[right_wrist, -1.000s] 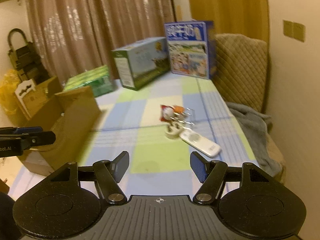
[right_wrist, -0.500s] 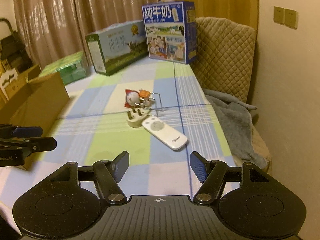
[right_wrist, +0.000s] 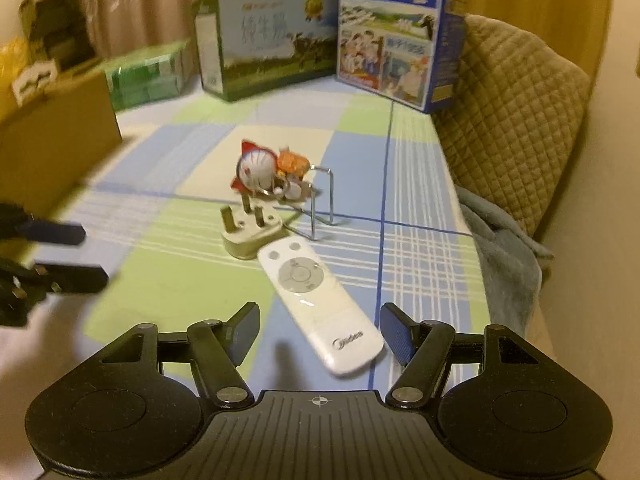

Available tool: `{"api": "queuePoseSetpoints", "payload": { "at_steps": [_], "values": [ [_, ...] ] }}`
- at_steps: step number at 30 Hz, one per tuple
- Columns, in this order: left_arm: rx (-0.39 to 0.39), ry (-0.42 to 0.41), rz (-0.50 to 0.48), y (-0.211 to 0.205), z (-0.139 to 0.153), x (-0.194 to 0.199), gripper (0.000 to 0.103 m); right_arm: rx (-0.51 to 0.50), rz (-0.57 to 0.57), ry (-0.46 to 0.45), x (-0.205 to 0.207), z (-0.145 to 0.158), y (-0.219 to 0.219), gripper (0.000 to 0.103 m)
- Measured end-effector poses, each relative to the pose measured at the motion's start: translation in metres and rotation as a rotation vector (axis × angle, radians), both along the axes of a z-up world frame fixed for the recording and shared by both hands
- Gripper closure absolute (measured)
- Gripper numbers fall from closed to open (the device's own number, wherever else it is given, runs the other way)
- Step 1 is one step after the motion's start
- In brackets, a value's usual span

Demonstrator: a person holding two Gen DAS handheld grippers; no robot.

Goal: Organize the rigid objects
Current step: 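Withdraw both grippers from the box back over the table, then grasp the white Midea remote with the right gripper, then grasp the white plug with the left gripper while the right gripper holds the remote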

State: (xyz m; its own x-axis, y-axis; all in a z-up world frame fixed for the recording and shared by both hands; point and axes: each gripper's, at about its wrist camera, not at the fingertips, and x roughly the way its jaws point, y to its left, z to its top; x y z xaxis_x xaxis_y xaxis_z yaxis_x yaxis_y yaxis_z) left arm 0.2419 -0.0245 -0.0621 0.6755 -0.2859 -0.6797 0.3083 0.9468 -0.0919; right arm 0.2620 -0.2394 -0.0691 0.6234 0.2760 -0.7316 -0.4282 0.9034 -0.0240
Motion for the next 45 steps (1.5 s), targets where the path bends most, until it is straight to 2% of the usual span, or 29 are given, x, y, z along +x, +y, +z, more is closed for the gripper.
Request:
{"api": "queuePoseSetpoints", "payload": {
  "at_steps": [6, 8, 10, 13, 14, 18, 22, 24, 27, 29, 33, 38, 42, 45],
  "values": [
    [-0.018, 0.006, -0.001, -0.002, -0.007, 0.017, 0.045, 0.018, 0.021, 0.025, 0.026, -0.016, 0.002, 0.04],
    [-0.024, 0.006, -0.003, -0.003, -0.008, 0.02, 0.045, -0.005, 0.055, 0.023, 0.027, -0.02, 0.008, 0.047],
    [-0.03, 0.012, -0.006, -0.003, -0.009, 0.022, 0.045, -0.022, 0.075, 0.011, 0.026, -0.021, 0.012, 0.05],
    [-0.034, 0.021, -0.003, -0.002, -0.012, 0.023, 0.045, -0.031, 0.079, 0.021, 0.023, -0.02, 0.018, 0.064],
    [-0.034, 0.023, -0.002, -0.002, -0.012, 0.023, 0.045, -0.027, 0.07, 0.031, 0.022, -0.02, 0.02, 0.065],
    [-0.036, 0.025, 0.003, -0.001, -0.013, 0.024, 0.045, 0.017, 0.005, 0.067, 0.023, -0.017, 0.023, 0.066],
    [-0.036, 0.026, 0.009, 0.001, -0.013, 0.025, 0.045, 0.034, -0.056, 0.061, 0.027, -0.013, 0.022, 0.066],
    [-0.032, 0.028, 0.011, 0.002, -0.014, 0.026, 0.045, 0.047, -0.032, 0.065, 0.028, -0.013, 0.026, 0.066],
    [-0.015, 0.02, 0.011, 0.003, -0.015, 0.029, 0.045, 0.083, 0.074, 0.066, 0.026, -0.014, 0.032, 0.066],
    [-0.015, 0.015, 0.009, 0.004, -0.016, 0.031, 0.045, 0.09, 0.084, 0.07, 0.024, -0.012, 0.034, 0.066],
    [-0.001, -0.006, -0.004, 0.0, -0.017, 0.042, 0.045, 0.068, 0.011, 0.079, 0.026, -0.013, 0.025, 0.066],
    [-0.027, -0.018, -0.024, -0.015, -0.022, 0.064, 0.045, 0.075, -0.075, 0.091, 0.028, -0.009, 0.012, 0.066],
    [-0.048, -0.023, -0.009, -0.034, -0.028, 0.082, 0.045, 0.076, -0.103, 0.091, 0.029, -0.008, 0.004, 0.066],
    [-0.035, -0.031, 0.017, -0.047, -0.033, 0.091, 0.045, 0.073, -0.115, 0.088, 0.03, -0.009, 0.001, 0.066]
  ]
}}
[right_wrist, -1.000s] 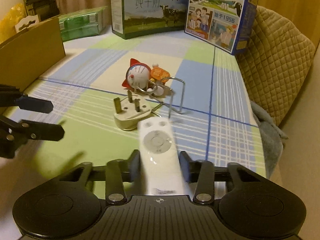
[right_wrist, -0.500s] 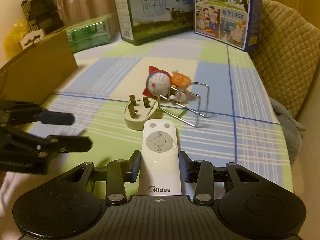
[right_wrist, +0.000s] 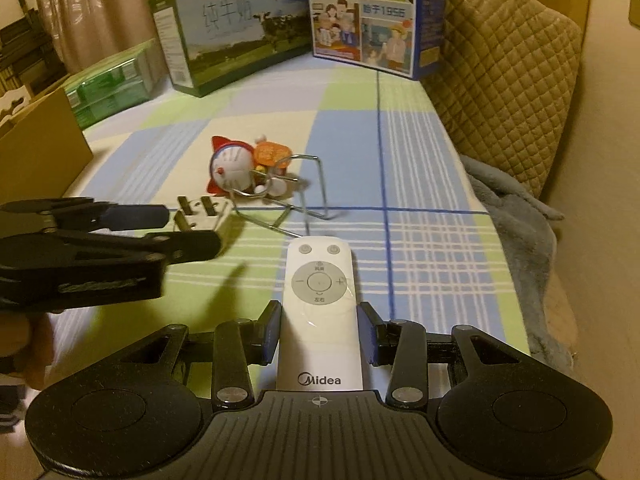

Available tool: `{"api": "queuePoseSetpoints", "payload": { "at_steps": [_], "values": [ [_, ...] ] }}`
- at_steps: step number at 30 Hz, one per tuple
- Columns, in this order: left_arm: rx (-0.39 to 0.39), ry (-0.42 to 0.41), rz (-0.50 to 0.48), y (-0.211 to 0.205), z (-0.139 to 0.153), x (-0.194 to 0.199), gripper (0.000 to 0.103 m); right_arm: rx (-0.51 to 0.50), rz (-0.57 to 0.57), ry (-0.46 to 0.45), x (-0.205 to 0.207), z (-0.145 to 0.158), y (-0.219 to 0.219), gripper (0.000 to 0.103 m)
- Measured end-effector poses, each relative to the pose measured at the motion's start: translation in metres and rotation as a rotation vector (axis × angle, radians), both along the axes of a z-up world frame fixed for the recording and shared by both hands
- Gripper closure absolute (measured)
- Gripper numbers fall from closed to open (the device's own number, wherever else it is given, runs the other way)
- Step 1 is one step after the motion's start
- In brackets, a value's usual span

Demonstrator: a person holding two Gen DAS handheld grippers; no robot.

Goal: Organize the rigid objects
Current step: 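Grasp the white plug with the left gripper while the right gripper holds the remote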

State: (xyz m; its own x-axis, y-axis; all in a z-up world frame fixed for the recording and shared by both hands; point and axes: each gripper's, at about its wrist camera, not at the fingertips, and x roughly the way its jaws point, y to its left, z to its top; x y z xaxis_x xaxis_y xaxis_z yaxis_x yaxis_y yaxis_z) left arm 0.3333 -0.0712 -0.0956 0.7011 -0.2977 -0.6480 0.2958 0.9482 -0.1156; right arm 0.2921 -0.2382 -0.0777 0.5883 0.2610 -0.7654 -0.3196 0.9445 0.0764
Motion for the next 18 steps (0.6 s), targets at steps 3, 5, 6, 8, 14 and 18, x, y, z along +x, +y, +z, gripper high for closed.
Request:
{"api": "queuePoseSetpoints", "payload": {
  "at_steps": [3, 5, 6, 8, 14, 18],
  "values": [
    [0.051, -0.014, 0.042, -0.007, -0.005, 0.007, 0.047, 0.0, -0.005, 0.003, 0.001, -0.001, -0.001, 0.066],
    [0.084, -0.01, 0.071, -0.007, -0.008, 0.007, 0.06, -0.003, 0.003, 0.005, 0.001, -0.002, -0.001, 0.066],
    [0.087, -0.002, 0.076, -0.005, -0.009, 0.006, 0.064, -0.003, 0.008, 0.006, 0.0, -0.002, 0.0, 0.066],
    [0.088, 0.007, 0.07, 0.002, -0.009, -0.003, 0.066, 0.001, 0.021, 0.01, -0.002, -0.002, 0.002, 0.066],
    [0.089, 0.06, 0.066, 0.03, -0.002, -0.052, 0.066, 0.008, 0.061, 0.025, -0.013, 0.001, 0.016, 0.066],
    [0.115, 0.07, 0.098, 0.05, 0.001, -0.098, 0.066, 0.022, 0.073, 0.052, -0.027, 0.005, 0.028, 0.066]
  ]
}}
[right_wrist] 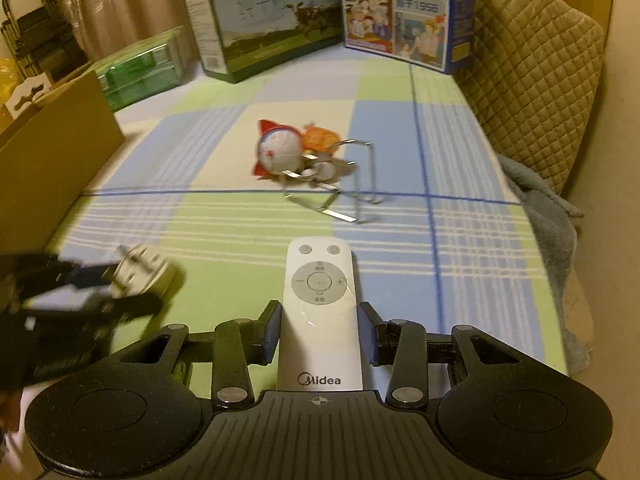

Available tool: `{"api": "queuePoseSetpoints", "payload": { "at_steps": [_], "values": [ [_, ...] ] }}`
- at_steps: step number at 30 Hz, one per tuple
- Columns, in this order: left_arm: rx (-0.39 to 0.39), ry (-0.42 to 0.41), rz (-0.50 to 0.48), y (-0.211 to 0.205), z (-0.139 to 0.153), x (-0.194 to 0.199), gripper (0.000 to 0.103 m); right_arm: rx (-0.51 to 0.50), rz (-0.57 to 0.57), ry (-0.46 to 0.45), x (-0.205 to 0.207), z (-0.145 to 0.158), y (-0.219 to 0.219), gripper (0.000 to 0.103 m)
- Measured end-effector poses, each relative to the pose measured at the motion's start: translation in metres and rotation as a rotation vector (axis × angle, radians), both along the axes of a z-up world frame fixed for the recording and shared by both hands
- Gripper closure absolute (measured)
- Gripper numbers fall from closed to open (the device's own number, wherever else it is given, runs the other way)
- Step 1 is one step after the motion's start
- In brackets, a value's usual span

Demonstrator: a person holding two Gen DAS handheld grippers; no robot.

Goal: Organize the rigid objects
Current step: 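Grasp the white plug with the left gripper while the right gripper holds the remote, then carry the plug and remote with both grippers toward the cardboard box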

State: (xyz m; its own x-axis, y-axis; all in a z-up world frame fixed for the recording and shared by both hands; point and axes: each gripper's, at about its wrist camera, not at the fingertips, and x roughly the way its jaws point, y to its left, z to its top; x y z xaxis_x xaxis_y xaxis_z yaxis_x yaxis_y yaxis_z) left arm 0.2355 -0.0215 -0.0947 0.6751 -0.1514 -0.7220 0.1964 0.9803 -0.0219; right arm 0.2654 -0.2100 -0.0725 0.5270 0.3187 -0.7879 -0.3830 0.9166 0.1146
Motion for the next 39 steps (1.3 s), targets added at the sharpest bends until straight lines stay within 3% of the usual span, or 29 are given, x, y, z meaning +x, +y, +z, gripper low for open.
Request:
{"api": "queuePoseSetpoints", "payload": {
  "at_steps": [7, 13, 17, 26, 35, 36, 37, 39],
  "values": [
    [-0.017, -0.024, 0.063, 0.023, 0.002, -0.054, 0.066, 0.01, 0.032, 0.03, -0.046, -0.001, 0.027, 0.066],
    [-0.001, -0.075, 0.077, 0.026, 0.004, -0.047, 0.06, -0.056, 0.09, -0.033, -0.056, -0.009, 0.046, 0.065],
    [-0.002, -0.092, 0.079, 0.026, 0.002, -0.042, 0.056, -0.047, 0.089, -0.041, -0.054, -0.012, 0.047, 0.06],
    [-0.01, -0.101, 0.097, 0.026, -0.006, -0.039, 0.059, -0.059, 0.094, -0.059, -0.053, -0.013, 0.053, 0.055],
    [-0.001, -0.089, 0.107, 0.023, -0.004, -0.043, 0.06, -0.084, 0.1, -0.075, -0.054, -0.015, 0.058, 0.055],
    [-0.001, -0.089, 0.108, 0.023, -0.004, -0.043, 0.06, -0.089, 0.098, -0.076, -0.054, -0.015, 0.059, 0.056],
    [-0.002, -0.09, 0.112, 0.023, -0.004, -0.043, 0.06, -0.094, 0.095, -0.081, -0.054, -0.014, 0.059, 0.065],
    [-0.011, -0.097, 0.115, 0.022, -0.002, -0.045, 0.06, -0.092, 0.086, -0.075, -0.052, -0.014, 0.06, 0.065]
  ]
}}
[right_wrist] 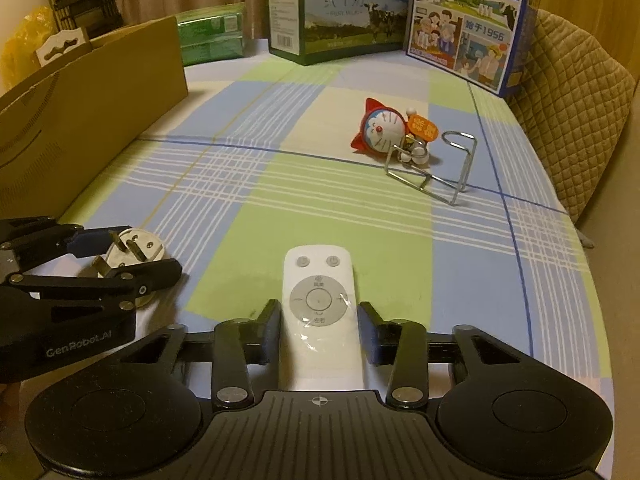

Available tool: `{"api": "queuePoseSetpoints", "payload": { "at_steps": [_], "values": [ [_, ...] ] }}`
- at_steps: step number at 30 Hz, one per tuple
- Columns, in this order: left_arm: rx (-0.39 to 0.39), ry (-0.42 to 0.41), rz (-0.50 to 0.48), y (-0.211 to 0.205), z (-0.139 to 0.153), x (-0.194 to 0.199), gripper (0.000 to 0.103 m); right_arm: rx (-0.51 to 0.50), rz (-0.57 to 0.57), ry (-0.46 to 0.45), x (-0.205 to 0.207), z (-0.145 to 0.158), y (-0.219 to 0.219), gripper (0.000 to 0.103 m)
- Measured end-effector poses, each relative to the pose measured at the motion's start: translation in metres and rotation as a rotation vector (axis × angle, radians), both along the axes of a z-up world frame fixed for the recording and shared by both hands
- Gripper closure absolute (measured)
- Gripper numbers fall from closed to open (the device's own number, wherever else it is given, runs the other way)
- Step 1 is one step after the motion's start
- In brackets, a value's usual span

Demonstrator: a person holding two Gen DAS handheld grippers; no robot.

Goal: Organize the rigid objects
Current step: 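Carry the plug and remote with both grippers toward the cardboard box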

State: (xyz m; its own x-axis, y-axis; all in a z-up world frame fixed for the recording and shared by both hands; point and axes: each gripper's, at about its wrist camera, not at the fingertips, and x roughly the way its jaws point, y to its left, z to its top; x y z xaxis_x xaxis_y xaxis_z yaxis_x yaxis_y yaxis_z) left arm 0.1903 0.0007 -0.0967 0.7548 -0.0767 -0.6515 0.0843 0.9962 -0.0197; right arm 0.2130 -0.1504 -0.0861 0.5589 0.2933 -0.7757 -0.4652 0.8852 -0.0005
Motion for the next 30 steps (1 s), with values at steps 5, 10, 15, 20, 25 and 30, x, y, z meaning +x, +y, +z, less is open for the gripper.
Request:
{"api": "queuePoseSetpoints", "payload": {
  "at_steps": [5, 10, 15, 20, 25, 30],
  "values": [
    [-0.016, -0.034, -0.018, -0.004, 0.011, -0.005, 0.06, 0.035, -0.021, -0.048, -0.002, 0.012, -0.002, 0.066],
    [-0.031, -0.06, -0.016, -0.006, 0.02, -0.011, 0.06, 0.079, -0.042, -0.094, -0.005, 0.026, -0.001, 0.066],
    [-0.04, -0.071, -0.021, -0.009, 0.029, -0.024, 0.06, 0.11, -0.047, -0.119, -0.013, 0.037, 0.002, 0.066],
    [-0.043, -0.085, -0.016, -0.008, 0.044, -0.042, 0.06, 0.134, -0.062, -0.133, -0.029, 0.05, 0.002, 0.066],
    [-0.046, -0.125, -0.016, 0.0, 0.071, -0.057, 0.06, 0.178, -0.088, -0.131, -0.048, 0.069, 0.0, 0.066],
    [-0.036, -0.175, -0.016, 0.015, 0.106, -0.071, 0.06, 0.218, -0.072, -0.151, -0.07, 0.099, 0.007, 0.066]
  ]
}}
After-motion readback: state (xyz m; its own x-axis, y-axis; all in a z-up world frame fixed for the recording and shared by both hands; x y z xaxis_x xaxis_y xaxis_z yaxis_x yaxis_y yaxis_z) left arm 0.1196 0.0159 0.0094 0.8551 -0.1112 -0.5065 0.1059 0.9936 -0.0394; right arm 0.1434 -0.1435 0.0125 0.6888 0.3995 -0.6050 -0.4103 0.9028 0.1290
